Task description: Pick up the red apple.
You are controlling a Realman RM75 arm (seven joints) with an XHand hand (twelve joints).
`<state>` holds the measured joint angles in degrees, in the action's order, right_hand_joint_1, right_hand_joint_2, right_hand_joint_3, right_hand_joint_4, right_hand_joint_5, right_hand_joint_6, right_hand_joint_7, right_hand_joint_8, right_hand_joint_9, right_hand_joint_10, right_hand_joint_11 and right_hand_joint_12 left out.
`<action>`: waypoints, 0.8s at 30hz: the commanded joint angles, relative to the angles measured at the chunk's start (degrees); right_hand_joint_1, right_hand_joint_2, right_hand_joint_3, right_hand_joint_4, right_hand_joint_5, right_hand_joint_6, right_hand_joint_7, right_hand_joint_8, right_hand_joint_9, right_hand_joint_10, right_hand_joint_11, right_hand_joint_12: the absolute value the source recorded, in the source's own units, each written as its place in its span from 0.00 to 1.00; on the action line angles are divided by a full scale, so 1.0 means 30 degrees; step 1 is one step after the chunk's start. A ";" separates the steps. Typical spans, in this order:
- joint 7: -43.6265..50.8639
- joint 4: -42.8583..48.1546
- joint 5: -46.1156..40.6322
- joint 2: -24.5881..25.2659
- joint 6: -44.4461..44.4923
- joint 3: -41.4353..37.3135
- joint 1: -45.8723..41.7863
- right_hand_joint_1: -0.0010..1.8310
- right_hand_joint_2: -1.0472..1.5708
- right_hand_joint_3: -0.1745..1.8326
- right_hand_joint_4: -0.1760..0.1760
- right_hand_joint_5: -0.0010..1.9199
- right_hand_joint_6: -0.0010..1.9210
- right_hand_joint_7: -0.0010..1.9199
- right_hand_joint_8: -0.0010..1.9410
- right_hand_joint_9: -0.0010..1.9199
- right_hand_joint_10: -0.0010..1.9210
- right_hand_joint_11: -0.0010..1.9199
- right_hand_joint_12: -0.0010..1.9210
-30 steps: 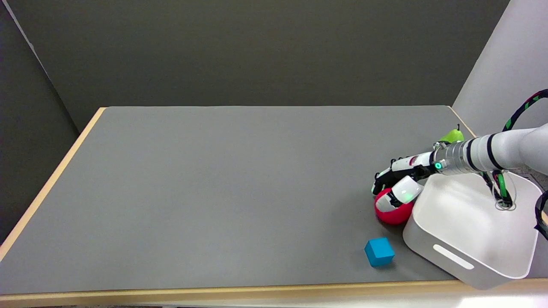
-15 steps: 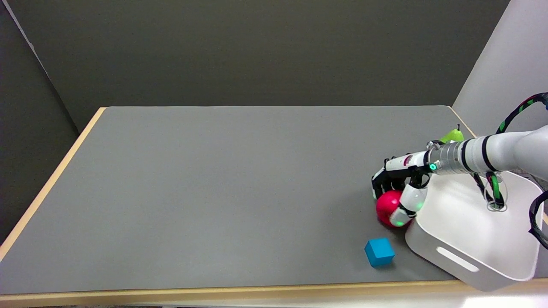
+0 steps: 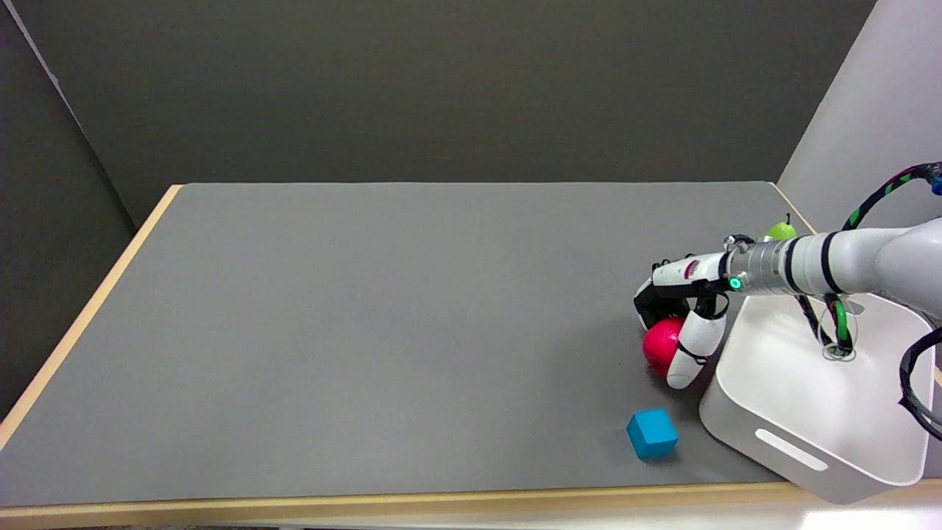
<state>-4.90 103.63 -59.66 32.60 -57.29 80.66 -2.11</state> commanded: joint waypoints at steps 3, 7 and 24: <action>0.1848 -0.0078 -0.0035 0.0230 0.5197 -0.0225 0.0729 0.61 0.87 0.25 0.09 0.31 0.76 0.28 1.00 0.38 1.00 0.22 0.78; 0.3253 -0.0025 0.0146 0.0089 0.5873 -0.0432 0.1634 0.65 0.85 0.27 0.06 0.31 0.74 0.27 0.97 0.37 1.00 0.22 0.78; 0.7115 0.0108 0.0638 0.0165 1.2536 -0.5163 0.0943 0.72 0.81 0.36 0.02 0.30 0.79 0.29 0.88 0.35 1.00 0.26 0.81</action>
<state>5.09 103.55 -59.58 32.90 -34.08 76.31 1.52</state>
